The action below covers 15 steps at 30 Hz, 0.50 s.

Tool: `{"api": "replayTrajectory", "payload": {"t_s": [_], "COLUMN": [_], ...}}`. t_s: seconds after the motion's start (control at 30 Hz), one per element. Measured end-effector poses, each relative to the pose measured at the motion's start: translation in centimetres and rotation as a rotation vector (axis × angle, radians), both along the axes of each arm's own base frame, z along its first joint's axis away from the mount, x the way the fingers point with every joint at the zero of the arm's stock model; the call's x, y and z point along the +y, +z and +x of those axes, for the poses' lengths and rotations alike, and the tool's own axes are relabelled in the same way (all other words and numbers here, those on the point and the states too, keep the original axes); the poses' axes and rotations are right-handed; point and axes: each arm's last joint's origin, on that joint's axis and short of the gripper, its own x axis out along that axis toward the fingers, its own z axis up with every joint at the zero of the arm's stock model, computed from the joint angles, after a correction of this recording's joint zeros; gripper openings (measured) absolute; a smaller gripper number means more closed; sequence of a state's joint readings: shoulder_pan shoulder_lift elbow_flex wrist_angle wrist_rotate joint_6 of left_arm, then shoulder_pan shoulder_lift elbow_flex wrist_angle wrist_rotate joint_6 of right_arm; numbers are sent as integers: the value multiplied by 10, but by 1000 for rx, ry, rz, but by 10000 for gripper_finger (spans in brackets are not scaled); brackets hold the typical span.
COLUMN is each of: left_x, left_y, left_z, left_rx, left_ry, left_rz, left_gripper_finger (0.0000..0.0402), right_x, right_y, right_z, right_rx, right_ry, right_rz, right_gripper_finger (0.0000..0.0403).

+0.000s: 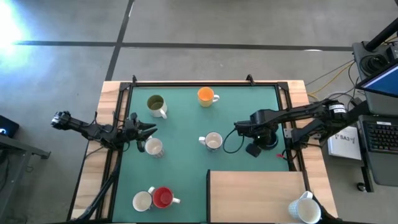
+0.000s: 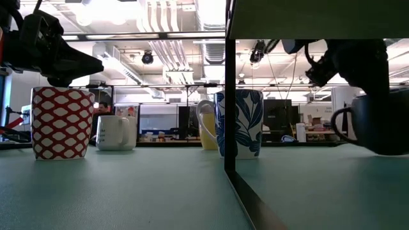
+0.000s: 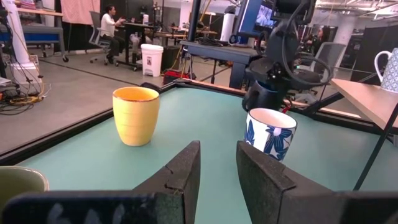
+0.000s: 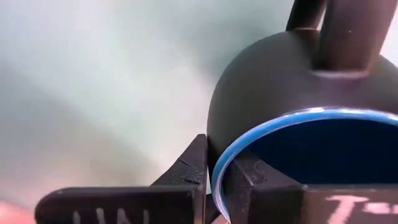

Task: Place coffee mugs
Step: Put the black mug on the shelf

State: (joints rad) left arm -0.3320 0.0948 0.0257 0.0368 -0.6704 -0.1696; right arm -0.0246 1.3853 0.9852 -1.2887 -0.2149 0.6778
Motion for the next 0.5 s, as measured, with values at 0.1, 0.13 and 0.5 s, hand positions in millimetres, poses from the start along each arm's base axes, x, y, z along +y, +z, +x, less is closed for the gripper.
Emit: {"api": "replayTrajectory", "payload": {"t_s": [0.1, 0.13, 0.5], "left_x": [0, 0, 0], "left_y": [0, 0, 0], "left_z": [0, 0, 0], "left_rx": [0, 0, 2], "left_ry": [0, 0, 0], "left_rz": [0, 0, 1], "left_gripper_finger": [87, 87, 87], "right_x": [-1, -2, -28], "right_y": [1, 1, 14], "right_z": [5, 7, 25], "right_rx": [-39, -48, -288], "right_ry": [-107, -145, -568], "right_rz": [-12, -17, -6], "right_gripper_finger": [16, 16, 15]}}
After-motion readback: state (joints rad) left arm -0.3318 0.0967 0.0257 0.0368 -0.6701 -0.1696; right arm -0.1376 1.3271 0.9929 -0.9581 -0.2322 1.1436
